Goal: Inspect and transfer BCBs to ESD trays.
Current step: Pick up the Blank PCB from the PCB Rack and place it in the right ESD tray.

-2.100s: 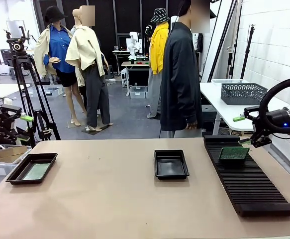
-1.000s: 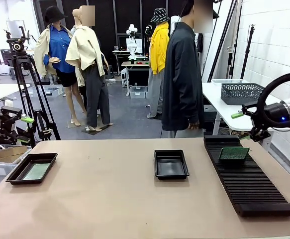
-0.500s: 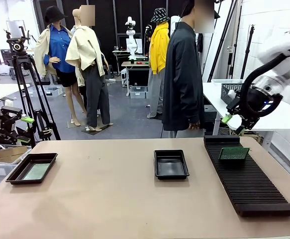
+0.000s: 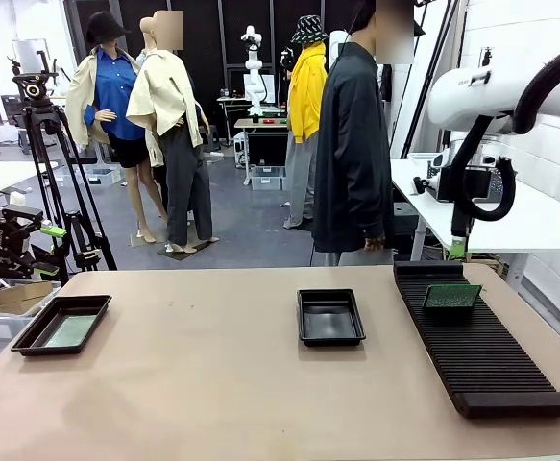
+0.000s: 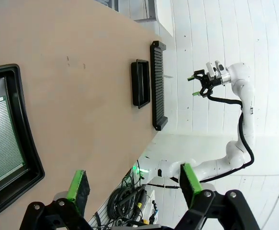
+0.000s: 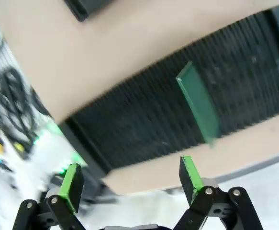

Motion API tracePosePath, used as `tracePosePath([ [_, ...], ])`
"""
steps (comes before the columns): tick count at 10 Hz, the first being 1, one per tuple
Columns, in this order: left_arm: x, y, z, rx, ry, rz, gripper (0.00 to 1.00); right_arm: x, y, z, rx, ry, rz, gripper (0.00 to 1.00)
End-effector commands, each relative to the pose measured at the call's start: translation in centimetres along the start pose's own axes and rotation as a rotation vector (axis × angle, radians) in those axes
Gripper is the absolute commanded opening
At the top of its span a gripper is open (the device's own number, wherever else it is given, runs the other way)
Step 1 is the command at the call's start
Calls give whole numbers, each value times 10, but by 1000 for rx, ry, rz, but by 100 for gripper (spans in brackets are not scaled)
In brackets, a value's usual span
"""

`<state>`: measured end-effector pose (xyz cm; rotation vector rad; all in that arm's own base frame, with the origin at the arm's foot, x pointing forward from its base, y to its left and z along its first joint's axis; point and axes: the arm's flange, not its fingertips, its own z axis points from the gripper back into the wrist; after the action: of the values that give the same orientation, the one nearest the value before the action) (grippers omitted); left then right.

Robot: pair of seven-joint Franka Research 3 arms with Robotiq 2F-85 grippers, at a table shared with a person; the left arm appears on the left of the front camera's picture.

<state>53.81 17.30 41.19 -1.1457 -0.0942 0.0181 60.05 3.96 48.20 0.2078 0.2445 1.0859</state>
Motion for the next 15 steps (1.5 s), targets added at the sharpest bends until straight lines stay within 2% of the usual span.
tracePosePath([
  [1, -1, -1, 2, 0, 8, -2, 100, -10, -8, -8, -181, 9, 241, 100],
  [3, -1, -1, 2, 0, 8, -2, 100, -19, -18, -10, -239, 22, 397, 100],
  [6, -1, -1, 2, 0, 8, -2, 100, -36, -36, -12, -238, -68, 610, 100],
  [9, -1, -1, 2, 0, 8, -2, 100, -45, -36, -29, -233, -210, 594, 100],
  [11, -1, -1, 2, 0, 8, -2, 100, -36, -34, -41, -247, -276, 505, 100],
  [15, -1, -1, 2, 0, 8, -2, 100, -19, -42, -68, -272, -183, 410, 100],
])
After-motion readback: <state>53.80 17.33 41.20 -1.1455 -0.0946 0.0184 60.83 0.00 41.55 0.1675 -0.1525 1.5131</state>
